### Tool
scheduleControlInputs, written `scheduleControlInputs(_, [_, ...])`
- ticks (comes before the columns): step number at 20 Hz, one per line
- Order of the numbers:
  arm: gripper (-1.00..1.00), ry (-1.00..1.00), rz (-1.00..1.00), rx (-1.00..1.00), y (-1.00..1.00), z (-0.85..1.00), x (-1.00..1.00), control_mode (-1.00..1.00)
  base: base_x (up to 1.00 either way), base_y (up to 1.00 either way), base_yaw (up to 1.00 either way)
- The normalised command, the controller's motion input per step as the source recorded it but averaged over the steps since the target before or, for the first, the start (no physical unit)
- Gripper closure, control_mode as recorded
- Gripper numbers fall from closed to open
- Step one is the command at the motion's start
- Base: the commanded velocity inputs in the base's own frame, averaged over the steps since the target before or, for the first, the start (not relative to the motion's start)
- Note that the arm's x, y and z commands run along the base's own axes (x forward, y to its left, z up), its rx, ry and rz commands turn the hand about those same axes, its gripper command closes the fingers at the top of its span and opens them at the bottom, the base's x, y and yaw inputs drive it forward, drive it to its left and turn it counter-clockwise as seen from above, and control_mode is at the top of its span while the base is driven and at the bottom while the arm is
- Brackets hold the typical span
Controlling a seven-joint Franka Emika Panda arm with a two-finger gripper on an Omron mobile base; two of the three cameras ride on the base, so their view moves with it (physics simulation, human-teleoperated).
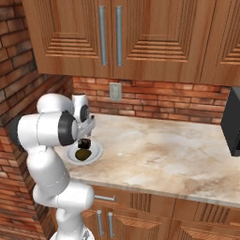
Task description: Pick the avocado and bread from the counter and place them on the plate. Then pick the jam from the cabinet and place it next to the plate. Lastly close the cabinet door.
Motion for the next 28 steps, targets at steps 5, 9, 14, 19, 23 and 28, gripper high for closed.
scheduleControlInputs(5, [-1.00, -0.23, 0.00, 0.00, 0.00, 0.60, -0.09, -1.00, 0.00, 0.00, 0.00])
scheduleControlInputs(9, [-1.00, -0.24, 0.00, 0.00, 0.00, 0.49, -0.21, -1.00, 0.00, 0.00, 0.00])
scheduleControlInputs(14, [-1.00, -0.24, -0.03, 0.01, 0.00, 0.56, -0.23, -1.00, 0.00, 0.00, 0.00])
scheduleControlInputs(19, [-1.00, -0.20, -0.29, 0.09, 0.00, 0.50, -0.38, -1.00, 0.00, 0.00, 0.00])
scheduleControlInputs(23, [-1.00, -0.07, -0.33, 0.19, -0.03, 0.43, -0.49, -1.00, 0.00, 0.00, 0.00])
scheduleControlInputs(28, [-1.00, -0.04, -0.25, 0.22, -0.17, 0.55, -0.60, -1.00, 0.00, 0.00, 0.00])
